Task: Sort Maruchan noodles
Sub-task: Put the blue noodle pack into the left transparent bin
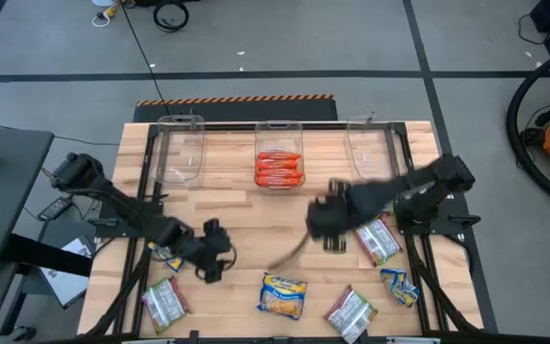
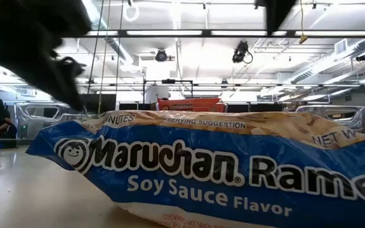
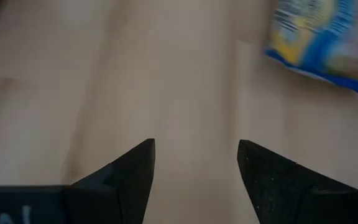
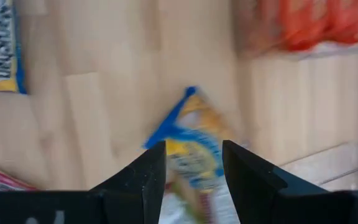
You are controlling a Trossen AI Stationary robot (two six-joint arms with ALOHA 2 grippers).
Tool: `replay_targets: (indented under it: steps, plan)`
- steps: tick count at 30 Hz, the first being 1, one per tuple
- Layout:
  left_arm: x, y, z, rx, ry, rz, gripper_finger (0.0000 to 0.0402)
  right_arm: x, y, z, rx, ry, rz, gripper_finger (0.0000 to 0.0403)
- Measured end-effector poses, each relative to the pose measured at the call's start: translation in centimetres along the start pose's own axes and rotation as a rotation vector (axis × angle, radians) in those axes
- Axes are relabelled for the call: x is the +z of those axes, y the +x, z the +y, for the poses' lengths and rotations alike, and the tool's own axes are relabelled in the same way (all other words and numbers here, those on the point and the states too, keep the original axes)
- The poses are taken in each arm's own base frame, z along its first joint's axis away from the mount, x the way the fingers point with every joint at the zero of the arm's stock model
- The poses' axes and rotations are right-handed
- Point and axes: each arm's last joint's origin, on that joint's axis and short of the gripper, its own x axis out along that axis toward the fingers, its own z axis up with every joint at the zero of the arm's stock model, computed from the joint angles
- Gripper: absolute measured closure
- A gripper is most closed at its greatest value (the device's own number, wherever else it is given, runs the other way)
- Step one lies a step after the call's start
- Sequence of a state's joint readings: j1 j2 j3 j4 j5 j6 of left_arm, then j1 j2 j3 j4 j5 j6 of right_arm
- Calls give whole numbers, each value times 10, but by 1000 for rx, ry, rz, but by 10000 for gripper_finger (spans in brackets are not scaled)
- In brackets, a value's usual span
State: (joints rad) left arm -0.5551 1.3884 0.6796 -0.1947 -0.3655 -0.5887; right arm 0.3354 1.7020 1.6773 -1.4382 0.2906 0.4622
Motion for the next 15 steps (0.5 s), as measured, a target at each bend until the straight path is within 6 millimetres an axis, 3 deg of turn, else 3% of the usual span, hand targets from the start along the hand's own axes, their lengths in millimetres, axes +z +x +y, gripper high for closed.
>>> replay_targets:
  steps: [3,6,10,15]
  plan:
    - [-8,-6,-13,-45,-5,4,169,-21,21,35,-34,17,21,240]
    - [-14,-11,-22,-50,-1,-20,169,-41,41,51,-74,17,68,241]
    - [-20,-16,-30,-33,7,-60,169,-55,64,48,-206,71,77,243]
    - [-24,-21,-38,-30,21,-103,169,-56,102,34,-231,91,86,243]
